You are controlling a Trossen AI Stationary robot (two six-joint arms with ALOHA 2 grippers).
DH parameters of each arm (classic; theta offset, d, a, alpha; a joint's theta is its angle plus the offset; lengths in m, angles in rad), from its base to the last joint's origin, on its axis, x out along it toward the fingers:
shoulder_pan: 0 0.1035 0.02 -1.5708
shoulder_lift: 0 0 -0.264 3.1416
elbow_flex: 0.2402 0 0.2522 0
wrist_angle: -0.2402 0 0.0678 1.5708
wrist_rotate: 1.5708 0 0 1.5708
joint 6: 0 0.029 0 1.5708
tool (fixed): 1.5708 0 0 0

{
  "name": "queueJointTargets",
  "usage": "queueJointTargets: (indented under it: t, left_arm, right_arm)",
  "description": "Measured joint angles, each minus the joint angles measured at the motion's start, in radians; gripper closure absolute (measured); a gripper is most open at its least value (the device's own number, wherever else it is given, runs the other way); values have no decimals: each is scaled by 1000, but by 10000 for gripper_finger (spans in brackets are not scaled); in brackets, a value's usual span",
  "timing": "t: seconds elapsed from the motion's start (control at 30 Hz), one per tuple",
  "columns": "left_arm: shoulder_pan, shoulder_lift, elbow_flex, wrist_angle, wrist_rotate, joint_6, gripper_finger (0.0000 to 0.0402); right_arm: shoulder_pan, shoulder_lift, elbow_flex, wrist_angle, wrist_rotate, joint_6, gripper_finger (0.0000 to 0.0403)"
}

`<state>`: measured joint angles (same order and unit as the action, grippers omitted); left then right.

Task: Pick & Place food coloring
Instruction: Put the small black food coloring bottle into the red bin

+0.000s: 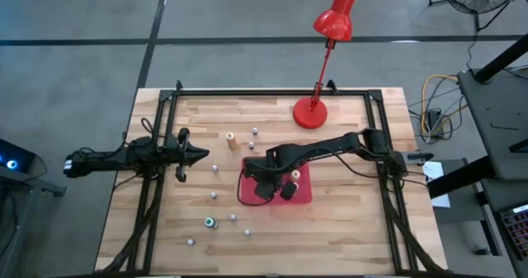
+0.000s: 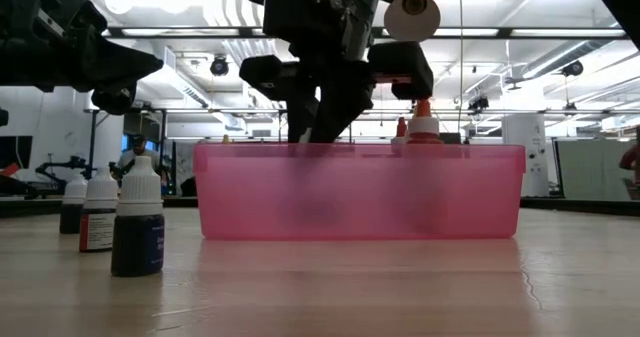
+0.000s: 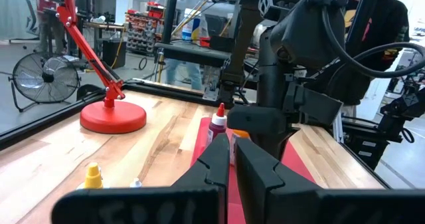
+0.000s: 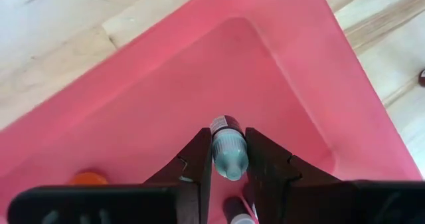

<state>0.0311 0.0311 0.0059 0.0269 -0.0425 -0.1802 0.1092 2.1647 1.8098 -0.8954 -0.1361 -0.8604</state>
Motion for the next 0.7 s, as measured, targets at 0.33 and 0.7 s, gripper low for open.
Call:
queueJointTargets:
  t: [0.33, 0.7]
  left_arm:
    - [0, 0, 0, 0, 0, 0, 402]
    - [0, 0, 0, 0, 0, 0, 402]
  right_arm:
    - [26, 0, 81, -41, -6, -24, 337]
    - [2, 0, 114, -41, -2, -240, 337]
